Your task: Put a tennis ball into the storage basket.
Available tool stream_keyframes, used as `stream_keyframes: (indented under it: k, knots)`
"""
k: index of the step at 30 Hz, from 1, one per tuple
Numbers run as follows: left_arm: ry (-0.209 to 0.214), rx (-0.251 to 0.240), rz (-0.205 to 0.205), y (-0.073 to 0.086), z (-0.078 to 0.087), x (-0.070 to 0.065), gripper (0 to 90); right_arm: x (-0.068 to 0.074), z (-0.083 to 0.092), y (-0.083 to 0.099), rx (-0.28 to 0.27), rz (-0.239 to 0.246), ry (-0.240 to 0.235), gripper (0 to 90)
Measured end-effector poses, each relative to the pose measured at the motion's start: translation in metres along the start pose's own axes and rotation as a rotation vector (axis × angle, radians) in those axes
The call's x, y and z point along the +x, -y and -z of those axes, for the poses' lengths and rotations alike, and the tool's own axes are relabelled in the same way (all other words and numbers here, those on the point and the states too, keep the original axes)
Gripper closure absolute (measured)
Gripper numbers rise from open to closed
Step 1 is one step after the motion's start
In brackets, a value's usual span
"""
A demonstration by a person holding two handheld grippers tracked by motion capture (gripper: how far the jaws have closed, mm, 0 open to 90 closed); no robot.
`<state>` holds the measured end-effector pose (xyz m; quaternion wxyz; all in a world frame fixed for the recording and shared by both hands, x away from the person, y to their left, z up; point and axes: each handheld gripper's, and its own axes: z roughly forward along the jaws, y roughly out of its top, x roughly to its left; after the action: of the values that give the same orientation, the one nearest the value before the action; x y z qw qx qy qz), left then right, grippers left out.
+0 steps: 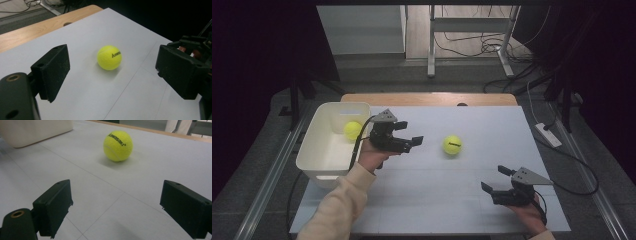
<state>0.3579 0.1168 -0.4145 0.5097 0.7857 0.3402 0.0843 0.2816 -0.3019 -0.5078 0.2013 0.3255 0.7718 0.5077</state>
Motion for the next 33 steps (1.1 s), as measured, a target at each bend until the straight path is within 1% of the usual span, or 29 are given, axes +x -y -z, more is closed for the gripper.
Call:
stream_keyframes:
  k: [5,8,12,20,23,28,33]
  knots:
    - [0.014,0.017,-0.001,-0.001,-0.011,-0.001,12.9,0.001,0.002,0.001,0.002,-0.002,0.0,10.4]
    - [0.022,0.028,0.005,-0.001,-0.018,-0.001,12.9,0.001,0.002,0.001,0.001,-0.003,0.001,10.4]
    - [0.024,0.041,0.003,-0.002,-0.025,-0.001,12.9,0.001,0.002,0.0,-0.002,-0.003,0.0,10.5]
    - [0.036,0.05,0.006,-0.002,-0.036,-0.002,13.0,0.001,0.001,-0.001,-0.001,0.003,0.007,10.5]
    - [0.036,0.056,0.005,-0.002,-0.039,-0.003,13.0,0.002,0.001,-0.002,-0.003,0.005,0.006,10.5]
    - [0.041,0.071,0.006,-0.003,-0.05,-0.004,13.0,0.002,-0.001,-0.002,-0.002,0.006,0.005,10.6]
    - [0.038,0.08,0.004,-0.006,-0.057,-0.003,13.1,0.002,-0.001,-0.002,0.001,0.006,0.004,10.6]
